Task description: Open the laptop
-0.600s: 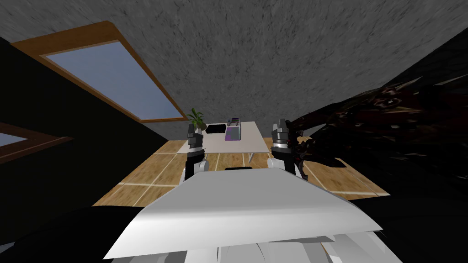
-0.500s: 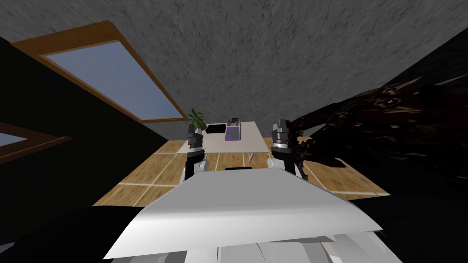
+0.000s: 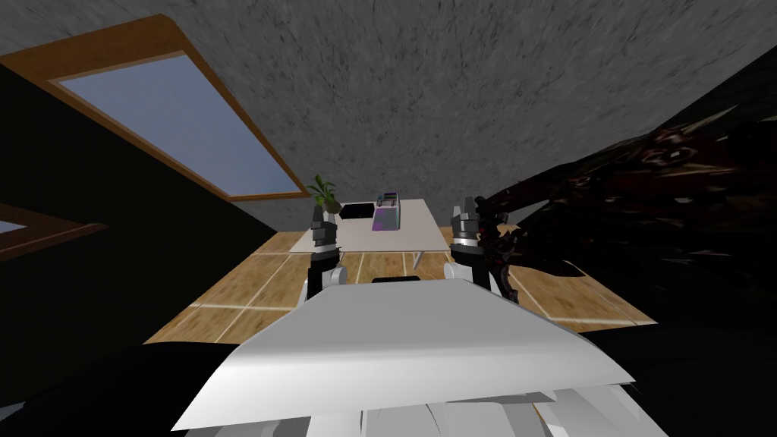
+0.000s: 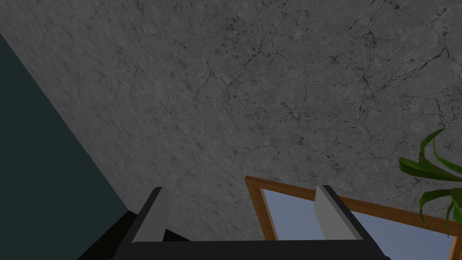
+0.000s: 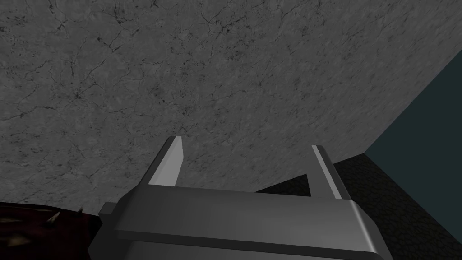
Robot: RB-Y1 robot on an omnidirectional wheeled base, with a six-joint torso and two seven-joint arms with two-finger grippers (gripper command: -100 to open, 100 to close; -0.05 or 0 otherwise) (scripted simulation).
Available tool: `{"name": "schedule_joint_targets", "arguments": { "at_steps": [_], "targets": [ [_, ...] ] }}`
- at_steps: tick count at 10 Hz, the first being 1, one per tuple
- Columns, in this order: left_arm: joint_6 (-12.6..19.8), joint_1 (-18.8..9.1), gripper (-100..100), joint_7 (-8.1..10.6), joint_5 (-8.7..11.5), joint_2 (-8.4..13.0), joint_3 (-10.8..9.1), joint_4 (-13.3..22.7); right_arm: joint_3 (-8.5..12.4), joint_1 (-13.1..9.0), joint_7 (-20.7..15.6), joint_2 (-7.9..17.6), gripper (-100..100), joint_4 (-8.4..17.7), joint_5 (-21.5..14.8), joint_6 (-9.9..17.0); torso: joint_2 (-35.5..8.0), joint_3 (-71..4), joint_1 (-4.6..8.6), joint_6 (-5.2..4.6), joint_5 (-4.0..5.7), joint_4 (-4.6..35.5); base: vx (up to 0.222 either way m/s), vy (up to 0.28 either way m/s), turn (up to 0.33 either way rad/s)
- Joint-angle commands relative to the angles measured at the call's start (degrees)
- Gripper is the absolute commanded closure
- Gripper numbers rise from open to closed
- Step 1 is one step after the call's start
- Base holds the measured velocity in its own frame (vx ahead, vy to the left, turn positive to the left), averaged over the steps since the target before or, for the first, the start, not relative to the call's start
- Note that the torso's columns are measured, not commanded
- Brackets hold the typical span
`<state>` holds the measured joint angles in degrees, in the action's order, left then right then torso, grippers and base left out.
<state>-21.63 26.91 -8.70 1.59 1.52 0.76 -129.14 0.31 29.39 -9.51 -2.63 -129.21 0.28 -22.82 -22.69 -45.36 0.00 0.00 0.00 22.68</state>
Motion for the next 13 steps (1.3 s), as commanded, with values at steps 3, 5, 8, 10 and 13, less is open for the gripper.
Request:
{"name": "schedule_joint_targets", "arguments": {
  "at_steps": [3, 5, 8, 10, 13],
  "targets": [
    [0.0, 0.0, 0, 0.00, 0.0, 0.0, 0.00, 0.0, 0.0, 0.0, 0.0, 0.0, 0, 0.0, 0.0, 0.0, -12.7, -25.4, 0.00, 0.00, 0.00, 12.7, 0.000, 0.000, 0.000],
    [1.1, -2.4, -100, -0.52, -0.9, 3.0, -0.40, 2.4, 0.0, 0.0, 0.0, 0.0, 0, 0.0, 0.0, 0.0, -18.9, -37.8, 0.02, -0.01, 0.00, 18.8, -0.008, -0.020, -0.004],
    [3.0, -6.4, -100, -1.41, -2.4, 5.2, -1.05, 6.2, 0.0, 0.0, 0.0, 0.0, 0, 0.0, 0.0, 0.0, -19.6, -39.2, 0.03, 0.00, 0.01, 19.6, -0.017, -0.036, -0.004],
    [4.6, -9.7, -100, -2.19, -3.8, 6.2, -1.63, 9.4, 0.0, 0.0, 0.0, 0.0, 0, 0.0, 0.0, 0.0, -19.6, -39.2, 0.02, 0.00, 0.01, 19.6, -0.025, -0.052, -0.005],
    [7.5, -15.2, -100, -3.60, -6.2, 7.3, -2.66, 14.5, 0.0, 0.0, 0.0, 0.0, 0, 0.0, 0.0, 0.0, -19.6, -39.2, 0.00, 0.00, 0.00, 19.6, -0.027, -0.057, -0.007]
  ]
}}
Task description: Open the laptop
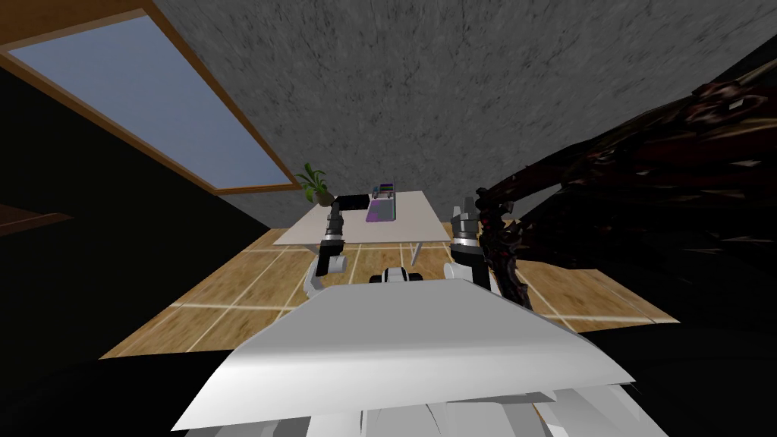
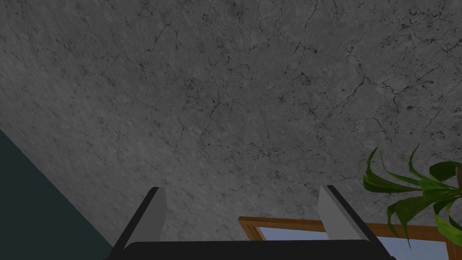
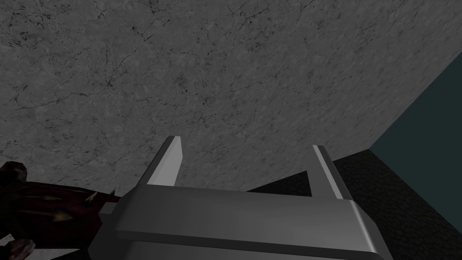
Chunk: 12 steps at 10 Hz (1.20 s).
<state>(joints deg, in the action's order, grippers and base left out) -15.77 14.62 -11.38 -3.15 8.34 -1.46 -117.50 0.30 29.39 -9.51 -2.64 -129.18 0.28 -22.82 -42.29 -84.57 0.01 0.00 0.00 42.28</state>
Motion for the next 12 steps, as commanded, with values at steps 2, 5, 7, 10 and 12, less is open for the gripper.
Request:
{"name": "schedule_joint_targets", "arguments": {
  "at_steps": [2, 5, 7, 10, 12],
  "targets": [
    [2.7, -5.9, -100, -1.43, -2.3, 0.9, -0.83, 5.5, 0.0, 0.0, 0.0, 0.0, 0, 0.0, 0.0, 0.0, 0.0, 0.0, -0.06, 0.01, -0.01, 0.0, -0.020, -0.039, -0.002],
    [4.9, -10.6, -100, -2.52, -4.1, 1.4, -1.63, 10.0, 0.0, 0.0, 0.0, 0.0, 0, 0.0, 0.0, 0.0, 0.0, 0.0, -0.01, 0.01, 0.00, 0.0, -0.021, -0.044, -0.005],
    [6.1, -13.3, -100, -3.09, -5.1, 1.6, -2.05, 12.4, 0.0, 0.0, 0.0, 0.0, 0, 0.0, 0.0, 0.0, 0.0, 0.0, 0.06, 0.00, 0.01, 0.0, -0.026, -0.054, -0.007],
    [8.6, -18.3, -100, -4.24, -7.1, 1.9, -2.92, 17.2, 0.0, 0.0, 0.0, 0.0, 0, 0.0, 0.0, 0.0, 0.0, 0.0, -0.06, 0.00, -0.02, 0.0, -0.013, -0.037, -0.004],
    [9.9, -21.1, -100, -4.83, -8.1, 1.9, -3.36, 19.8, 0.0, 0.0, 0.0, 0.0, 0, 0.0, 0.0, 0.0, 0.0, 0.0, -0.01, 0.01, 0.00, 0.0, -0.015, -0.035, -0.004]
  ]
}}
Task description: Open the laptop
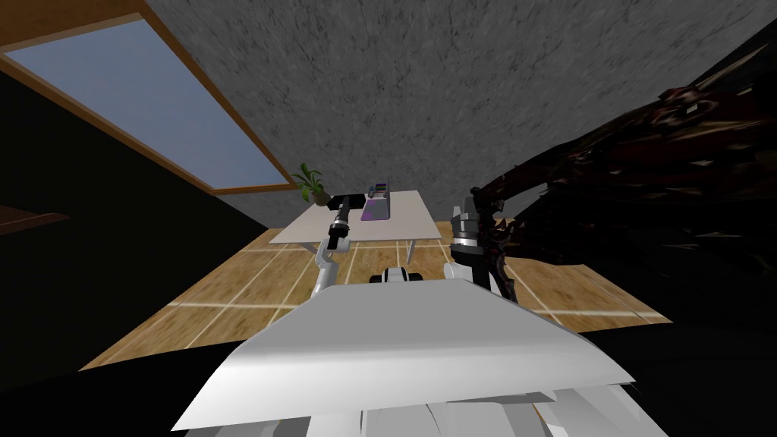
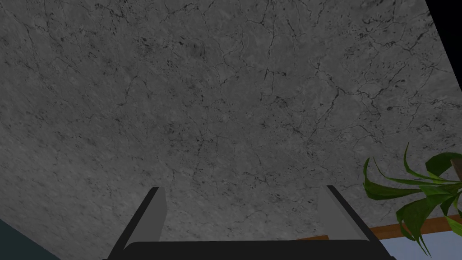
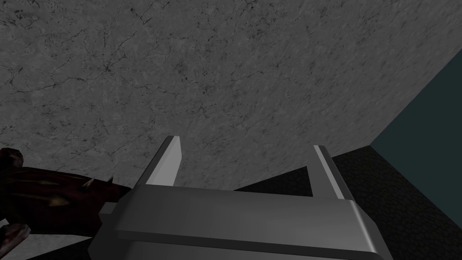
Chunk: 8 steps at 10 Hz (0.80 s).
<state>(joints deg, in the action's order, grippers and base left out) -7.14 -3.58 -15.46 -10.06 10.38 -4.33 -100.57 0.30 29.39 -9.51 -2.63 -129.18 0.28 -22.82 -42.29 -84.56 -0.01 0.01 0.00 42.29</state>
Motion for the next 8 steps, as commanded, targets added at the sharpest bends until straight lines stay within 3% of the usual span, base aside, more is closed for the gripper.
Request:
{"name": "schedule_joint_targets", "arguments": {
  "at_steps": [1, 2, 5, 7, 8],
  "targets": [
    [1.3, -3.1, -100, -0.76, -1.2, -0.1, -0.49, 3.3, 0.0, 0.0, 0.0, 0.0, 0, 0.0, 0.0, 0.0, 0.0, 0.0, 0.01, -0.01, 0.00, 0.0, -0.015, -0.030, -0.004],
    [2.6, -5.5, -100, -1.35, -2.3, -0.1, -0.94, 5.6, 0.0, 0.0, 0.0, 0.0, 0, 0.0, 0.0, 0.0, 0.0, 0.0, -0.01, 0.00, 0.00, 0.0, -0.019, -0.041, -0.006],
    [3.9, -8.6, -100, -1.94, -3.3, -0.2, -1.39, 8.9, 0.0, 0.0, 0.0, 0.0, 0, 0.0, 0.0, 0.0, 0.0, 0.0, 0.03, -0.01, 0.01, 0.0, -0.020, -0.041, -0.004],
    [6.6, -12.7, -100, -3.12, -5.4, -0.4, -2.30, 13.2, 0.0, 0.0, 0.0, 0.0, 0, 0.0, 0.0, 0.0, 0.0, 0.0, 0.01, -0.01, 0.00, 0.0, -0.026, -0.056, -0.008],
    [6.6, -14.2, -100, -3.12, -5.4, -0.4, -2.30, 14.8, 0.0, 0.0, 0.0, 0.0, 0, 0.0, 0.0, 0.0, 0.0, 0.0, 0.09, -0.01, 0.02, 0.0, -0.022, -0.052, 0.000]
  ]
}}
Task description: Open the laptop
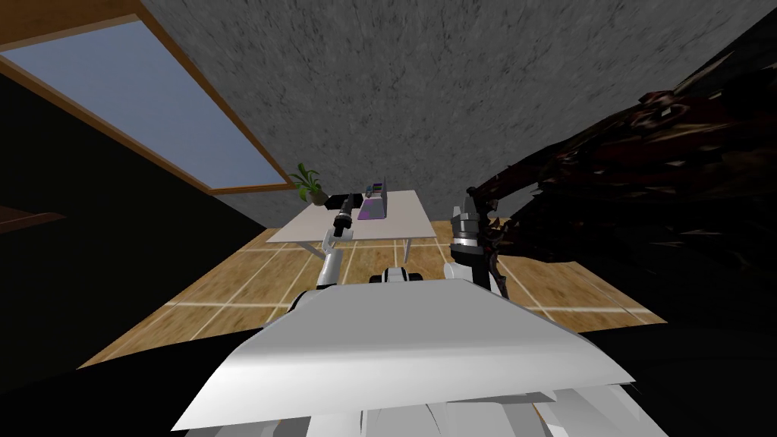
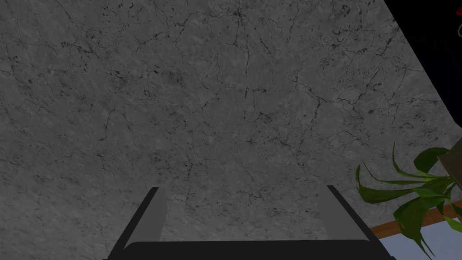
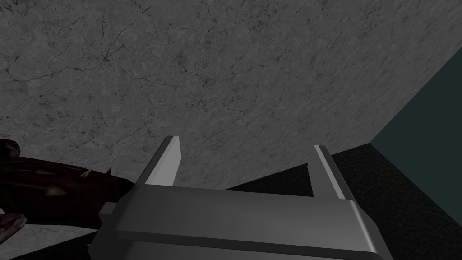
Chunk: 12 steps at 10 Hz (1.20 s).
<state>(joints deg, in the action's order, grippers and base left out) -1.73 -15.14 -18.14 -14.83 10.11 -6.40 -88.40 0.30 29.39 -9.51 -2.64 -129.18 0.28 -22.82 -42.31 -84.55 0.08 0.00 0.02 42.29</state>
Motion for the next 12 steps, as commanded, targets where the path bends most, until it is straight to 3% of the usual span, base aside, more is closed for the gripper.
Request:
{"name": "schedule_joint_targets", "arguments": {
  "at_steps": [1, 11, 12],
  "targets": [
    [2.5, -4.5, -100, -1.01, -1.7, -0.3, -0.69, 4.7, 0.0, 0.0, 0.0, 0.0, 0, 0.0, 0.0, 0.0, 0.0, 0.0, -0.08, 0.00, -0.01, 0.0, -0.019, -0.042, -0.007],
    [9.1, -18.7, -100, -3.75, -6.8, -1.1, -2.88, 20.0, 0.0, 0.0, 0.0, 0.0, 0, 0.0, 0.0, 0.0, 0.0, 0.0, -0.07, 0.01, -0.02, 0.0, -0.017, -0.038, -0.004],
    [9.1, -19.1, -100, -3.75, -6.8, -1.1, -2.88, 21.0, 0.0, 0.0, 0.0, 0.0, 0, 0.0, 0.0, 0.0, 0.0, 0.0, -0.08, -0.01, -0.02, 0.0, -0.015, -0.035, -0.005]
  ]
}}
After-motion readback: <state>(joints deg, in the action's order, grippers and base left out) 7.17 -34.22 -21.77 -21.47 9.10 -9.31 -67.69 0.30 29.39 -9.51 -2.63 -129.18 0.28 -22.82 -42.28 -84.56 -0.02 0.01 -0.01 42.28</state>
